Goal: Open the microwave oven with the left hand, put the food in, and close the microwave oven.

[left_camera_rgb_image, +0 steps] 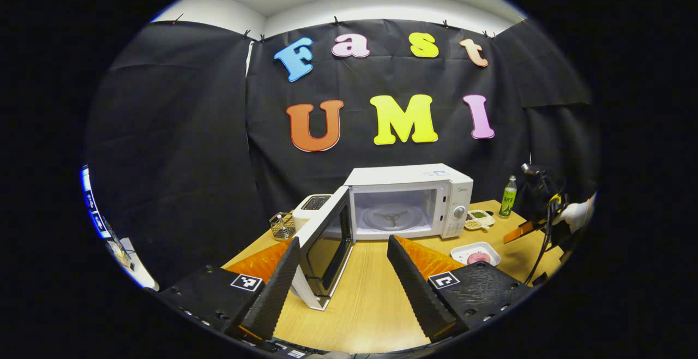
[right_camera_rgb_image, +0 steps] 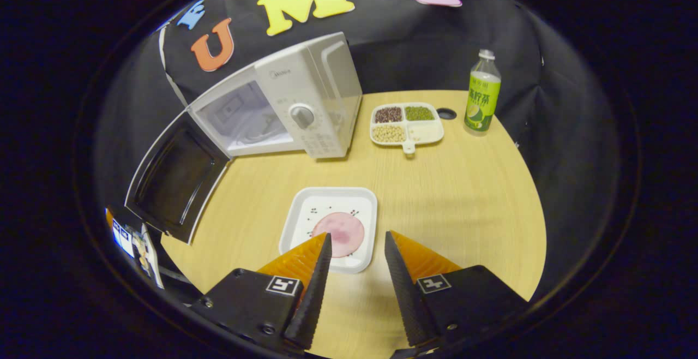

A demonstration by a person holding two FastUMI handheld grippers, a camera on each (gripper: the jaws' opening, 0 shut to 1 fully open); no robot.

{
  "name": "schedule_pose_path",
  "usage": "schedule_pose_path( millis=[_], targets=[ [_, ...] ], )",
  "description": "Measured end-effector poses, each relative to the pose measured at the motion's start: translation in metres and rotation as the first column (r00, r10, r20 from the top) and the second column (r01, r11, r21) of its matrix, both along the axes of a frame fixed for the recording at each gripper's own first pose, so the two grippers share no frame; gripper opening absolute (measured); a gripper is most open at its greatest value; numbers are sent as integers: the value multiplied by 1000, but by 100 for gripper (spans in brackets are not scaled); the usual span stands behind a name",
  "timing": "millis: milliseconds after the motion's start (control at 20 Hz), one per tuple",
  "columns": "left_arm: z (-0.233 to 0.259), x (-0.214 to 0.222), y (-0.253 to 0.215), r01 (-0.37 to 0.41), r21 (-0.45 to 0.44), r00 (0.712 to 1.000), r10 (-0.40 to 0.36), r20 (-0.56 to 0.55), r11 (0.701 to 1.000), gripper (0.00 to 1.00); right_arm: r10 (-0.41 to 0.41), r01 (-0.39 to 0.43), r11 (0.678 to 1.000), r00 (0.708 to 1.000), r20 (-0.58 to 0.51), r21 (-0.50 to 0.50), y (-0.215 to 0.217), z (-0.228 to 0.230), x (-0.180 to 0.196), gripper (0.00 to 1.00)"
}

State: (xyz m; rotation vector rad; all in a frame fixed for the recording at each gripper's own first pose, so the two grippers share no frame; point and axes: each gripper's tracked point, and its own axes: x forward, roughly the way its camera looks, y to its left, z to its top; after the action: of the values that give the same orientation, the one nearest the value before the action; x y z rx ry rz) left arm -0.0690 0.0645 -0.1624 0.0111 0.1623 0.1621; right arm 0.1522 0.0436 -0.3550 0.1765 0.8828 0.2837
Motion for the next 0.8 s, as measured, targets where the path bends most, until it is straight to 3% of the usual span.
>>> schedule_pose_path(
  millis=[50,100,150,200,250,600,650,700,750,800],
  targets=[
    [4,0,-8,-6,-3,1000,6,1,1000,95,15,-15,1000,999,-36,10,1,-13,7,61],
    [7,1,-15,-16,-3,1000,16,0,1000,95,30,-28,999,998,-61,31,4,-22,15,48],
    [10,0,-21,-26,-2,1000,26,-5,1000,95,41,-37,998,996,-85,42,8,-30,21,58],
    [10,0,-26,-40,2,999,40,-13,999,95,53,-47,997,993,-102,55,10,-36,27,46],
    [11,-2,-32,-51,5,998,51,-19,999,95,63,-55,997,990,-123,61,11,-42,32,42],
    [21,-11,-59,-109,37,992,111,-56,993,95,105,-81,991,964,-246,106,14,-64,47,28],
    [23,-13,-62,-117,40,991,119,-56,992,95,107,-80,990,959,-263,113,14,-65,46,36],
    [25,-15,-64,-124,42,990,126,-56,991,95,111,-79,989,952,-286,122,15,-68,44,20],
    [26,-17,-68,-131,44,989,134,-58,990,95,112,-75,988,946,-303,133,15,-66,43,15],
    [25,-18,-70,-138,47,988,140,-60,989,95,114,-74,988,941,-319,135,15,-68,41,26]
  ],
)
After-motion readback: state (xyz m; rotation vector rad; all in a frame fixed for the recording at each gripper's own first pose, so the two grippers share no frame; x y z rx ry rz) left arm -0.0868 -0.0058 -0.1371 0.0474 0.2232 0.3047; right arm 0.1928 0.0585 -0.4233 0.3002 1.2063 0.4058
